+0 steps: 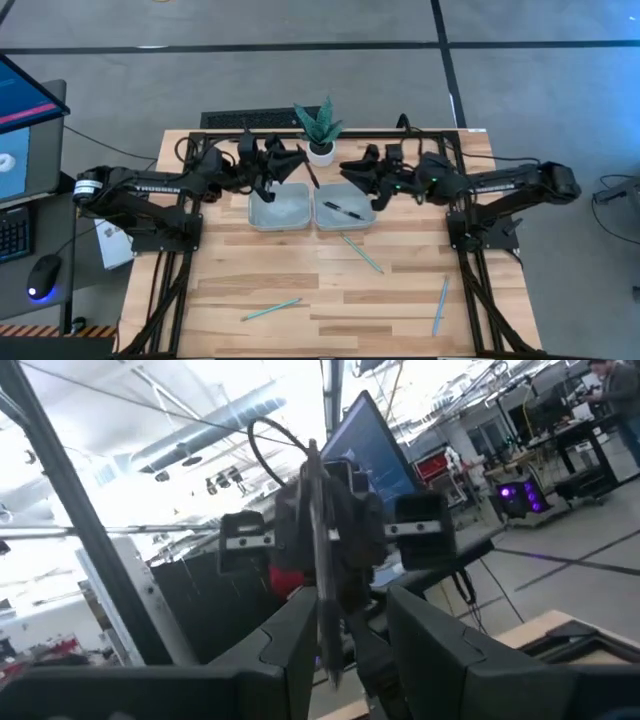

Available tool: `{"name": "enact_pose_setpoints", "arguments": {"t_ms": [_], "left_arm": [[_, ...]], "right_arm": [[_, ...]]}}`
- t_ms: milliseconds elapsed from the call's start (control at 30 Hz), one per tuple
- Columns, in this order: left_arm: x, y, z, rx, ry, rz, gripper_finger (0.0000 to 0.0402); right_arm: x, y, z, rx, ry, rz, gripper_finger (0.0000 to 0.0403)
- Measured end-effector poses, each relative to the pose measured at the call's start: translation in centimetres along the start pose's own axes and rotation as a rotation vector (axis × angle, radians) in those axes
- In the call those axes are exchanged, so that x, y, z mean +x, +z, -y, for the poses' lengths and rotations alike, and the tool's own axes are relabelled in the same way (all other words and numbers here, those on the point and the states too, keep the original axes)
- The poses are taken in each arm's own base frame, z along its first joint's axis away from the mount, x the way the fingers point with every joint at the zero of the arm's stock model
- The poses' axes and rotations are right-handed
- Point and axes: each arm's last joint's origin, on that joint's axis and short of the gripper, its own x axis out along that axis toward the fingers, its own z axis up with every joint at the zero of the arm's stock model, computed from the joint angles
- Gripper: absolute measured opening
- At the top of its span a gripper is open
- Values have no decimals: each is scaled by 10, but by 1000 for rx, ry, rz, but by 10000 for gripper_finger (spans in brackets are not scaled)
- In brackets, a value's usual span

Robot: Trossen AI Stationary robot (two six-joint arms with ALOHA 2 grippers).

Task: Sort pens & pencils
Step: Put the bottom black pen into the right gray bin

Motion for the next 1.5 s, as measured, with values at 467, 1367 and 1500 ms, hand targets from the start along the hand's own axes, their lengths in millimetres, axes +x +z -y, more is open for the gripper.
{"name": "enact_pose_setpoints", "arguments": {"t_ms": [467,1367,1500], "left_arm": [[0,0,-6,-13,-48,-56,45],[-1,-1,-9,39,-59,-75,45],[-1,0,-10,37,-54,-74,45]], "right_arm": [[50,-7,-1,-113,-6,-69,143],[49,-8,-5,-75,-3,-87,236],[49,-10,-9,-96,8,-90,233]]}}
